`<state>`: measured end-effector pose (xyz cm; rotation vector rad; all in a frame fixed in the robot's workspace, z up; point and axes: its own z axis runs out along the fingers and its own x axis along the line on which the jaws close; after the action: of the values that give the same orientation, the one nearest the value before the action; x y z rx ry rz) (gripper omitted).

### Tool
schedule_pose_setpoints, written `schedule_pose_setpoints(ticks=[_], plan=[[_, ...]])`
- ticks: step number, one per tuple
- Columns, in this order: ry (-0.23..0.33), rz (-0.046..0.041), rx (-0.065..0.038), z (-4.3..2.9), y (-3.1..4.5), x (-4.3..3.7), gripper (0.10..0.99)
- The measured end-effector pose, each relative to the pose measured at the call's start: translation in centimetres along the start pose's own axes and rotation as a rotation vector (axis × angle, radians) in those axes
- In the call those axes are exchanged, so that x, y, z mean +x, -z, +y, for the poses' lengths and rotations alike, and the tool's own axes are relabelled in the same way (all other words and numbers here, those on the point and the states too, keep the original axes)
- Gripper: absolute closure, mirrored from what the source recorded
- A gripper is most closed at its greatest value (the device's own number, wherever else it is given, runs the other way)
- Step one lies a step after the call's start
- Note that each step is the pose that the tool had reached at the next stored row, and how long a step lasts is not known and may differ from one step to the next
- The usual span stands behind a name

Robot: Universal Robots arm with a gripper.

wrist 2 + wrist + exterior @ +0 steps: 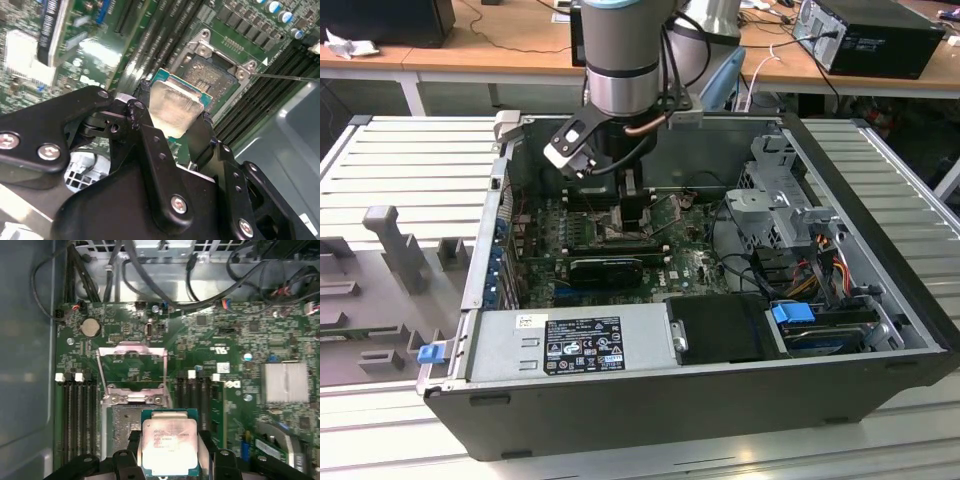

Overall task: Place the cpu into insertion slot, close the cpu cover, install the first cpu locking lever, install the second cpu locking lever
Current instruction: 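Place the cpu into insertion slot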

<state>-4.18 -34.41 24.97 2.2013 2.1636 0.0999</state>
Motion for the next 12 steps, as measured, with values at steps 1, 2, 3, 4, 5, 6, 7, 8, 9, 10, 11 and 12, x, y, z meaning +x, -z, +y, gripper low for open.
schedule_pose_setpoints(ticks=[1, 2, 3, 4, 5, 6, 7, 8, 9, 10, 11, 12], plan=[[0.000, 0.0000, 0.000, -0.05, -0.39, 0.66, 0.553], [0.000, 0.0000, 0.000, -0.08, -0.58, 0.95, 0.553], [0.000, 0.0002, 0.000, -0.12, -0.78, 1.21, 0.553], [0.000, 0.0000, 0.000, -0.21, -1.14, 1.68, 0.553], [0.001, 0.0002, 0.000, -0.29, -1.38, 1.90, 0.553], [0.001, 0.0004, 0.000, -0.44, -1.57, 1.96, 0.553], [0.002, 0.0003, 0.000, -0.62, -1.72, 1.97, 0.553], [0.003, 0.0003, 0.000, -0.84, -1.91, 1.98, 0.553], [0.004, 0.0003, 0.000, -1.04, -2.15, 1.99, 0.553], [0.004, 0.0004, 0.000, -1.07, -2.36, 2.01, 0.553], [0.004, 0.0004, 0.000, -1.08, -2.55, 2.01, 0.553], [0.004, 0.0004, 0.000, -1.08, -2.82, 2.01, 0.553]])
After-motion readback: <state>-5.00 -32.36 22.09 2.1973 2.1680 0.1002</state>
